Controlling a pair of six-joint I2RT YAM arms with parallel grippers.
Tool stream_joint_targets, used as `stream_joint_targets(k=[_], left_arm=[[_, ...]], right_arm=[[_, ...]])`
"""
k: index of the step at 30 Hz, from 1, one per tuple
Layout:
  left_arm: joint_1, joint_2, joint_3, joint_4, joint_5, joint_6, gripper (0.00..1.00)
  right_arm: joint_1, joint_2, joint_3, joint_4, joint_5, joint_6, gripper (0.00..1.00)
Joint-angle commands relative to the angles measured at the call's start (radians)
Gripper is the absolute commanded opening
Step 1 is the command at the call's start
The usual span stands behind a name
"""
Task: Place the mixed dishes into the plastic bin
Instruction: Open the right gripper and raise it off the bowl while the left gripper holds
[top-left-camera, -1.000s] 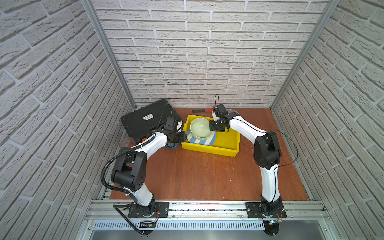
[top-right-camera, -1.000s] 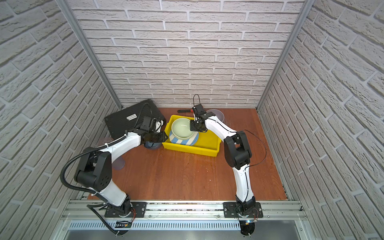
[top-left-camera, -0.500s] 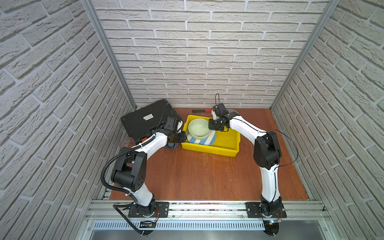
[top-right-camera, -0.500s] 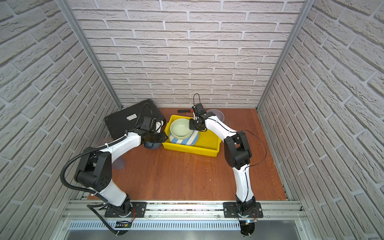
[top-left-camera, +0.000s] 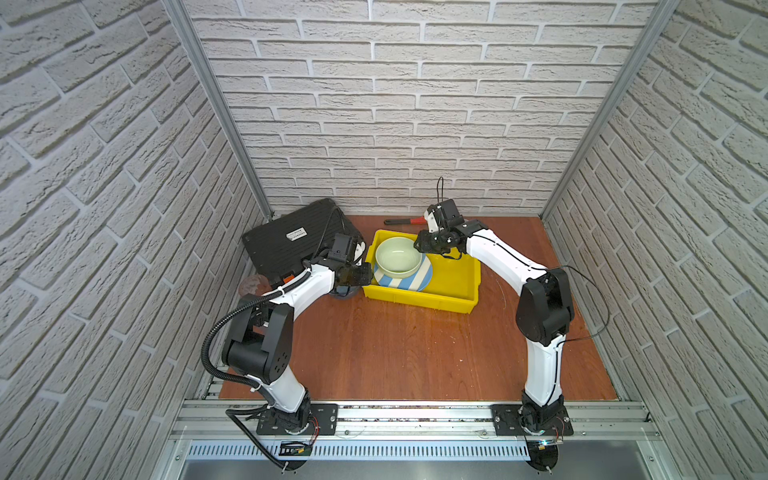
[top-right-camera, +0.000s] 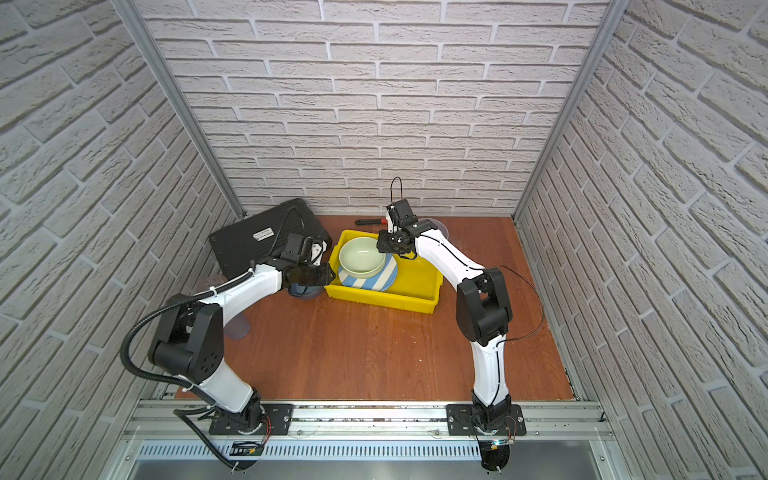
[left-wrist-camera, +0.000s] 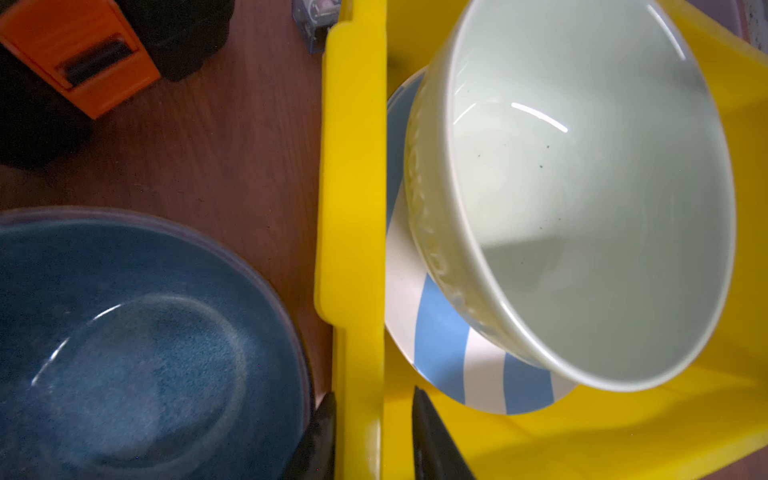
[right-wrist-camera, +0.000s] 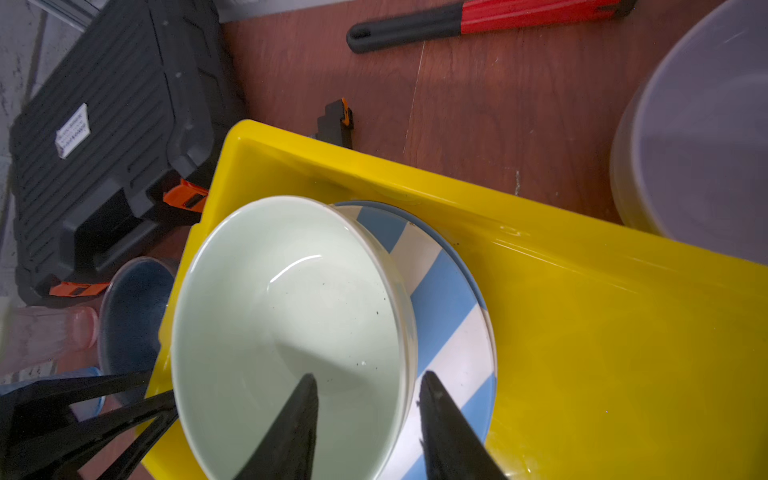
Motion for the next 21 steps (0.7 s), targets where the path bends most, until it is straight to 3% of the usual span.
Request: stream_joint_targets(k=[1, 10, 14, 21], left_arm=[[-0.010, -0.033, 0.014, -0.012, 0.008, 0.023, 0.30], [-0.009, -0.026, 0.026, -0.021, 0.012, 0.028, 0.25], [-0.011, -0.028, 0.029, -0.035, 0.011, 0.029, 0.24], [-0.017, -0.041, 0.032, -0.060, 0.010, 0.029, 0.22]], right_arm=[[-0.007, -0.155, -0.048, -0.026, 0.062, -0.063, 0.51], [-0.086, -0.415, -0.292, -0.117, 0.224, -0.109, 0.59], [-0.121, -0.487, -0.423, -0.121, 0.211, -0.118, 0.67], [-0.137, -0.499, -0.568, -0.106, 0.174, -0.093, 0.64]])
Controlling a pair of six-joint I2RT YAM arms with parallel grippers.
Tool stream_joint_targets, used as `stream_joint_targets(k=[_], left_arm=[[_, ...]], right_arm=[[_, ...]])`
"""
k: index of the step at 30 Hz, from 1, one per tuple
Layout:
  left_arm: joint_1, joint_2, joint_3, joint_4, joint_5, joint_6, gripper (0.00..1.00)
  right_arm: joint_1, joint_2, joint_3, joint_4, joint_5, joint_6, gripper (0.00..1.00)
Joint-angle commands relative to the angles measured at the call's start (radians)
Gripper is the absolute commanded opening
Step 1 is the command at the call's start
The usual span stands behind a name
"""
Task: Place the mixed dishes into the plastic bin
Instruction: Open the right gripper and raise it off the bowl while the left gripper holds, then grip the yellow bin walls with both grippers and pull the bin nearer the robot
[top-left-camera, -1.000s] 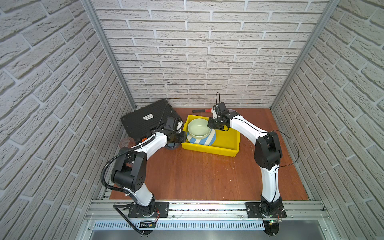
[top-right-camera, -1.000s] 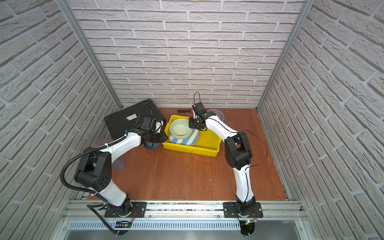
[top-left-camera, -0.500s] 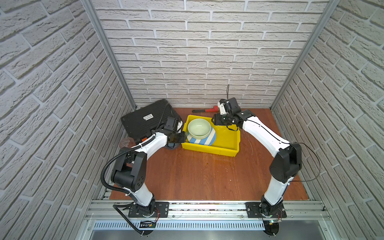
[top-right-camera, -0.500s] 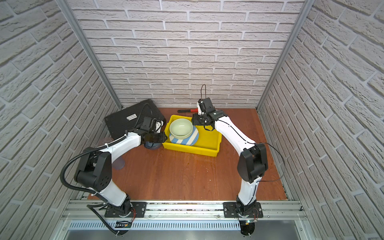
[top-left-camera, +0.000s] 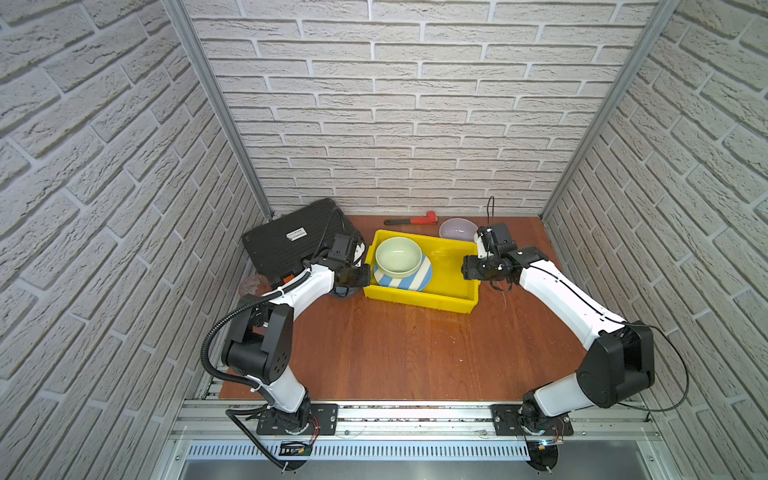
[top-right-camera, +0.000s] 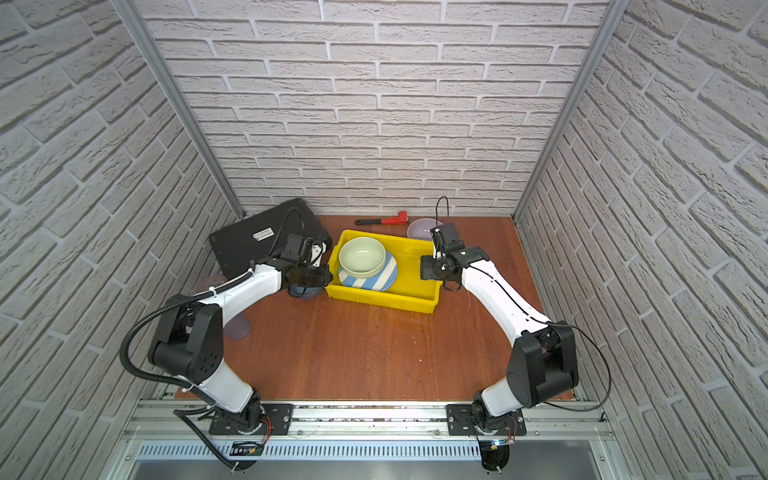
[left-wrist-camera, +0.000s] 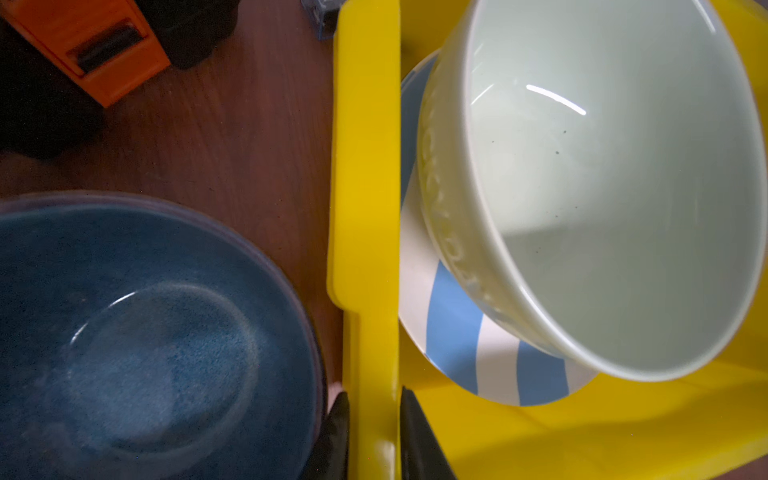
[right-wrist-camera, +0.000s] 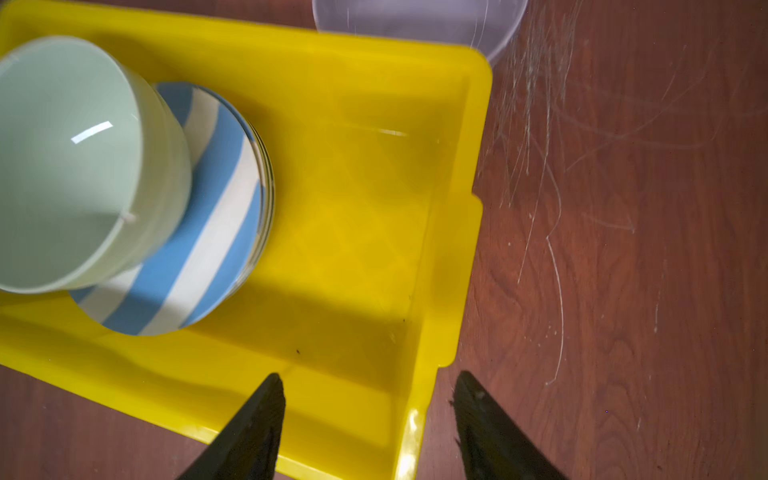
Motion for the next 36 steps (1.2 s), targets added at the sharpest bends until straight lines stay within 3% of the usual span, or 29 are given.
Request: stream_joint_targets(k=[1, 14, 26, 36], left_arm=[[-0.018, -0.036, 0.031, -0.029, 0.024, 0.012, 0.21], [-0.042, -0.033, 0.028, -0.051, 0.007, 0.016, 0.18], [-0.115, -0.093, 0.012, -0.146, -0.074, 0.017, 0.14], [-0.192, -0.243, -0.102, -0.219, -0.110, -0.044, 0.13]], right_arm=[[-0.005, -0.006, -0.027, 0.004, -0.013, 0.008, 0.63], [-0.006, 0.012, -0.169, 0.107, -0.014, 0.056, 0.52], [-0.006, -0.053, -0.283, 0.178, -0.066, 0.097, 0.16], [-0.002, -0.198, -0.388, 0.099, -0.104, 0.119, 0.12]])
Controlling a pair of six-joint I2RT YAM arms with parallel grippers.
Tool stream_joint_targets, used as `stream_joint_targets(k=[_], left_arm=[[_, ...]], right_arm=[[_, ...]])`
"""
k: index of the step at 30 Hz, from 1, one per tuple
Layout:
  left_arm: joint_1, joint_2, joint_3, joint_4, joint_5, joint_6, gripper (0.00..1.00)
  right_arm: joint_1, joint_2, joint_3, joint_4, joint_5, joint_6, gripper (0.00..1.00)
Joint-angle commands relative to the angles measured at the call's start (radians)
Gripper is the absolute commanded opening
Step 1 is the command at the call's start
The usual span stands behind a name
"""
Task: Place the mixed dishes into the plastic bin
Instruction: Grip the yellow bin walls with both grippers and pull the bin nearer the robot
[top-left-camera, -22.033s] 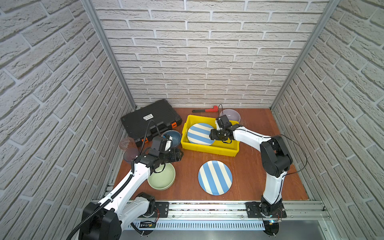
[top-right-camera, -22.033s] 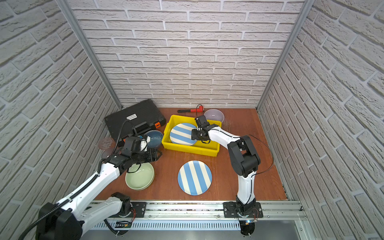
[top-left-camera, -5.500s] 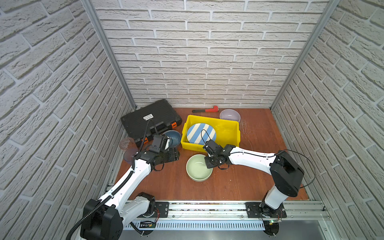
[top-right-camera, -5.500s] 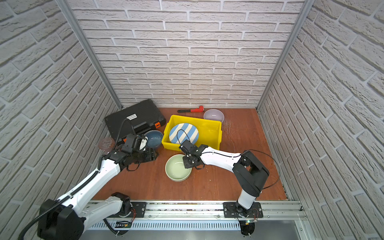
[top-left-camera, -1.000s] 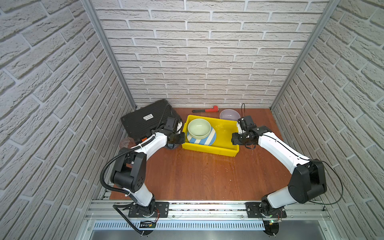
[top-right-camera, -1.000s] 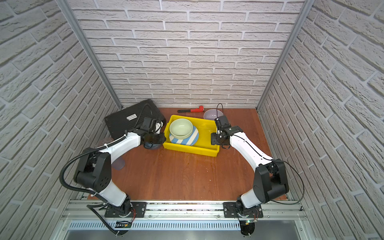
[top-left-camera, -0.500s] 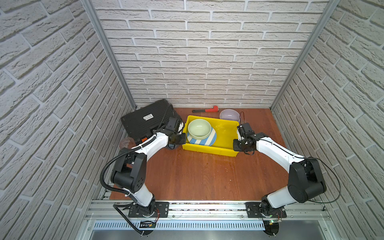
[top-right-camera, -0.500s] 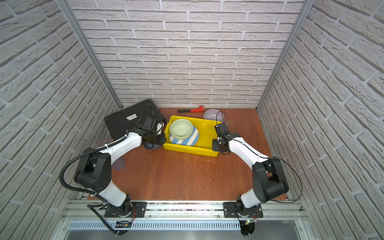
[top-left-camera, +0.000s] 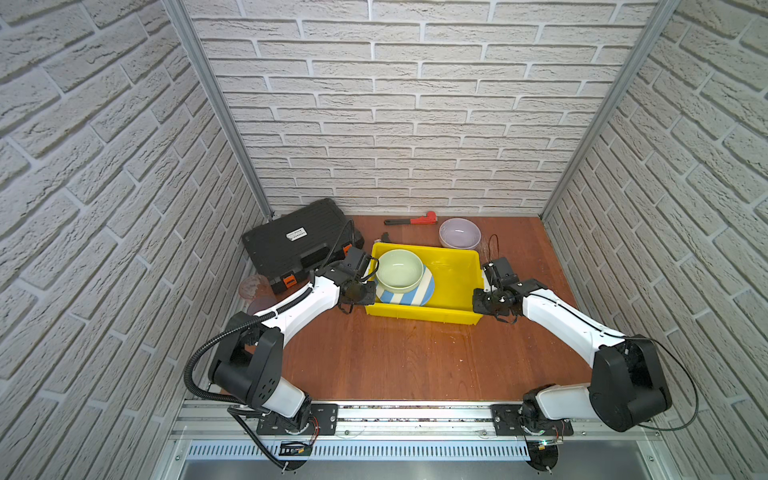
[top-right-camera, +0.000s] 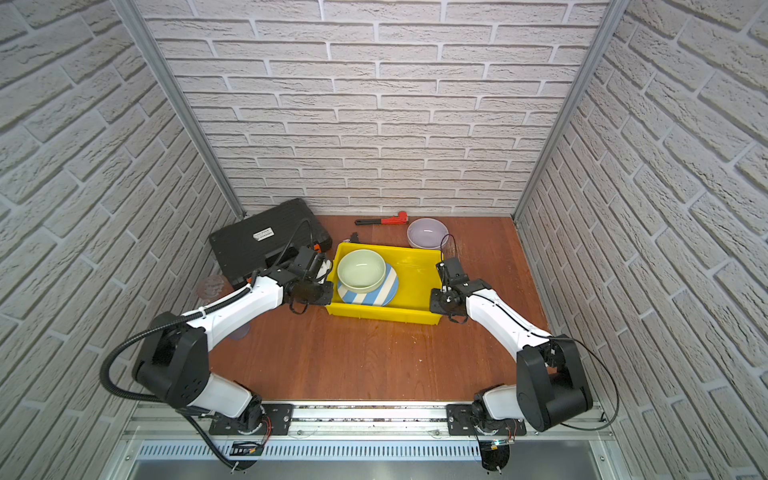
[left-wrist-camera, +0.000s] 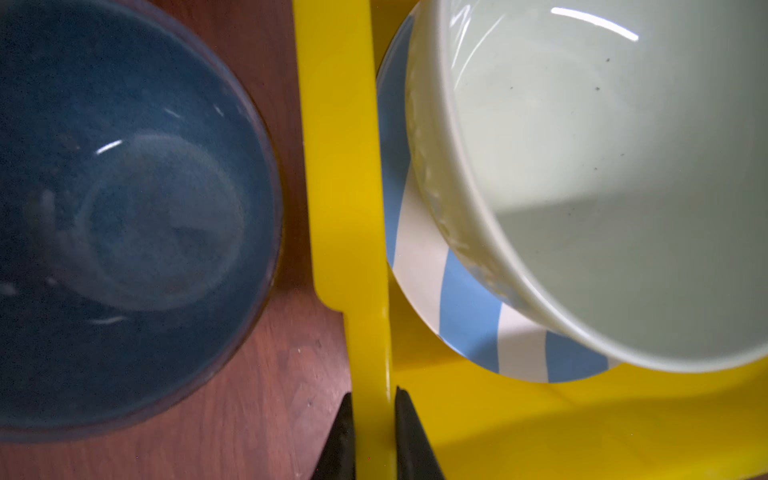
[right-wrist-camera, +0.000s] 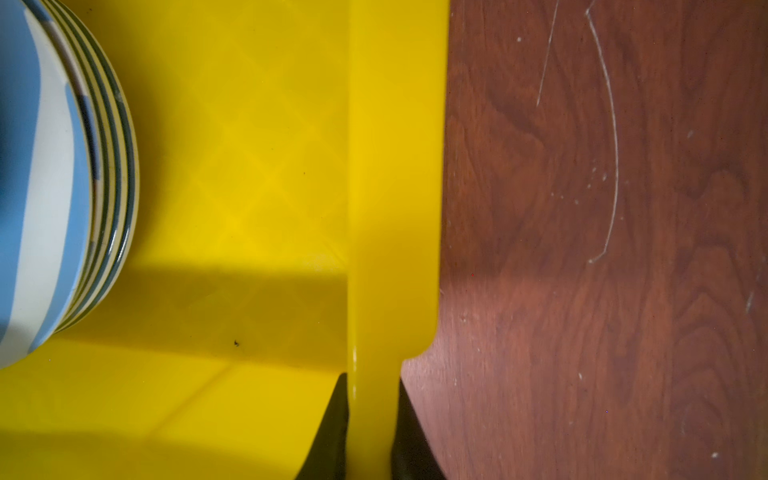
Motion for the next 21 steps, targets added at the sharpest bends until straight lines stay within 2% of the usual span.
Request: stream_joint_targets(k=[1, 8, 18, 21], left_arm=[[-0.039, -0.099, -0.025, -0.034, 0.043, 0.024, 0.13], [-0.140, -0.233, -0.148, -0.054, 0.053, -0.083, 0.13], [-0.262, -0.335, -0.237, -0.138, 0.030, -0.177, 0.13], [-0.303, -0.359, -0.250, -0.184, 0.026, -0.208, 0.13]], right_arm=[[0.009, -0.063, -0.024, -0.016, -0.053, 0.003, 0.12], [0.011, -0.186, -0.075, -0.139, -0.028, 0.004, 0.11], [0.017, -0.335, -0.151, -0.263, -0.045, 0.048, 0.11], [0.018, -0.363, -0.161, -0.281, -0.017, 0.076, 0.10]])
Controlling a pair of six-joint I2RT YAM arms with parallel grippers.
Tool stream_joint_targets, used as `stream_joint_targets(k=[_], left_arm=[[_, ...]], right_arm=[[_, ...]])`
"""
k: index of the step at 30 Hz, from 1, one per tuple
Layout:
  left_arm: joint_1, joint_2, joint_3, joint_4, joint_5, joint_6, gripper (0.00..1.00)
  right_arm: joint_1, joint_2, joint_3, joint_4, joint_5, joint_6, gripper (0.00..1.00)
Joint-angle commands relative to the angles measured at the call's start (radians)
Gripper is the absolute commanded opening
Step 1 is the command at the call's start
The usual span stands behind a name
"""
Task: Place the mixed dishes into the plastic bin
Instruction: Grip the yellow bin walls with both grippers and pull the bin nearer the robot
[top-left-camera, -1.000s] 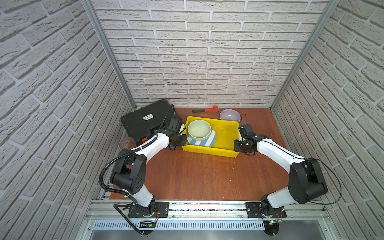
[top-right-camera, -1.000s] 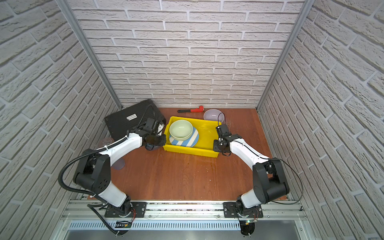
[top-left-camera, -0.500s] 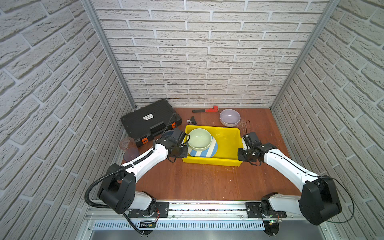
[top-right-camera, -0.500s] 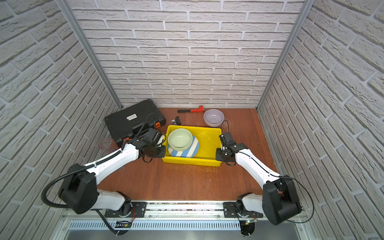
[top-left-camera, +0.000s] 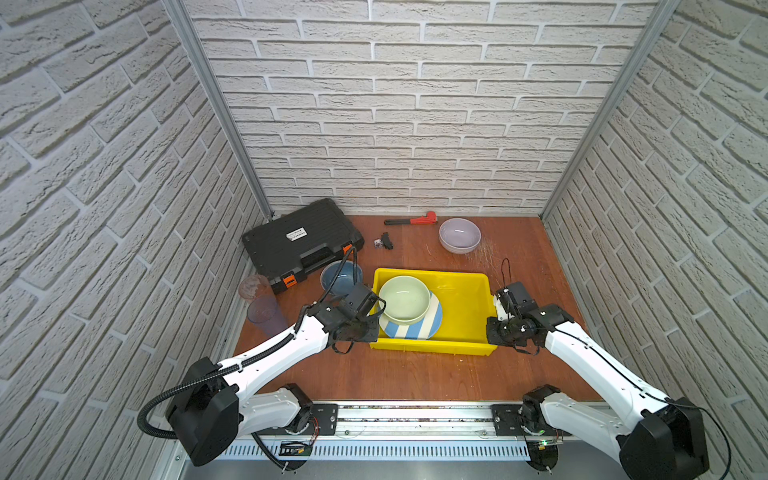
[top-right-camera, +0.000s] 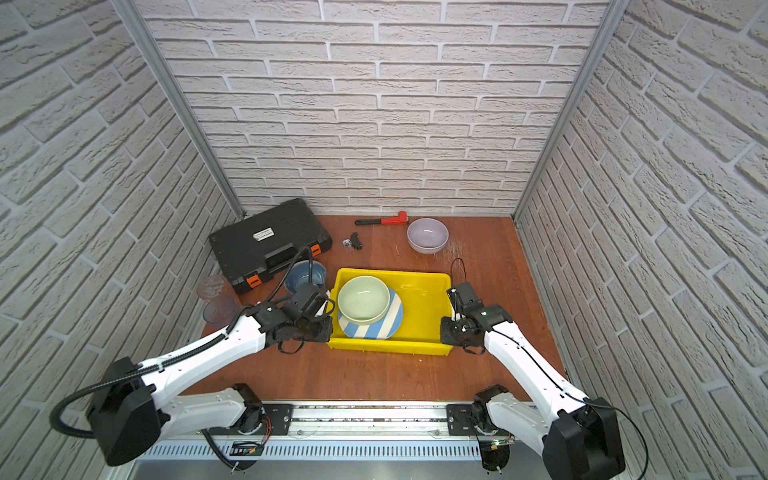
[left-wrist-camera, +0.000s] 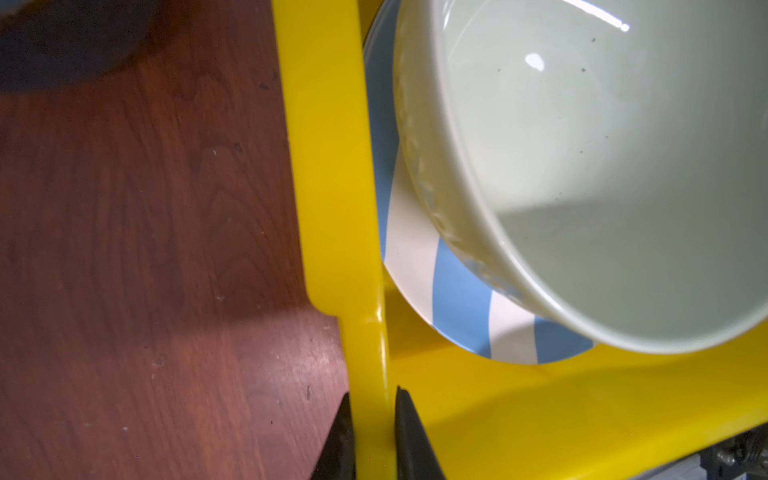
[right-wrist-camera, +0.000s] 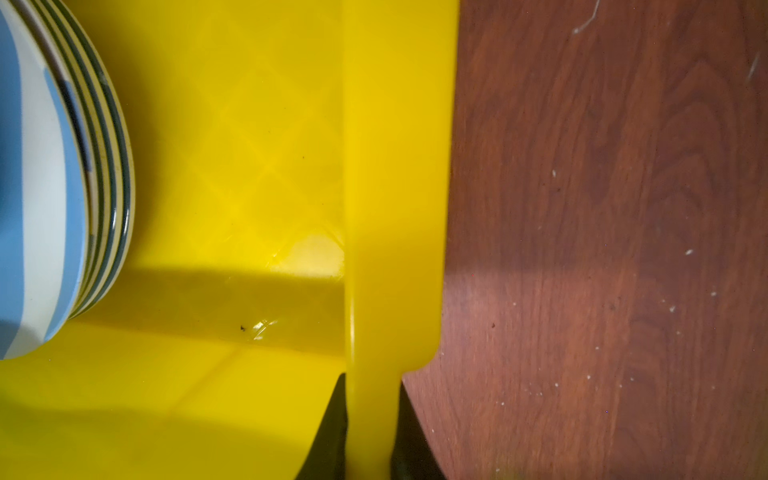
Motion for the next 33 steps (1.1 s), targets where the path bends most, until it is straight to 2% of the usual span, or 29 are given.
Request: stream_joint_targets(k=[1, 8, 15, 19, 23, 27, 30, 33], left_arm=[[-0.061, -0.058, -0.016, -0.109, 0.040, 0.032, 0.13], [-0.139, -0.124, -0.083, -0.110, 0.025, -0.061, 0.13], [-0.163, -0.141, -0.135, -0.054, 0.034, -0.114, 0.14], [-0.166, -0.106, -0.142, -0.011, 0.066, -0.085, 0.26], [-0.165, -0.079, -0.131, -0.021, 0.085, -0.055, 0.27], [-0.166, -0.111, -0.109, -0.060, 0.095, -0.044, 0.30], [-0.161, -0.150, -0.069, -0.114, 0.085, -0.029, 0.37], [-0.138, -0.169, -0.008, -0.174, 0.081, 0.002, 0.48]], right_arm=[[-0.001, -0.037, -0.003, -0.017, 0.029, 0.050, 0.10], [0.005, -0.002, -0.001, -0.020, 0.043, 0.061, 0.09], [0.016, 0.018, -0.007, -0.024, 0.078, 0.077, 0.11], [0.019, 0.044, -0.001, -0.024, 0.114, 0.078, 0.15], [0.020, 0.061, 0.004, -0.023, 0.129, 0.078, 0.27], [0.020, 0.059, 0.039, -0.053, 0.130, 0.074, 0.38], [0.019, 0.043, 0.100, -0.096, 0.151, 0.065, 0.44], [0.020, 0.031, 0.176, -0.135, 0.193, 0.020, 0.58]])
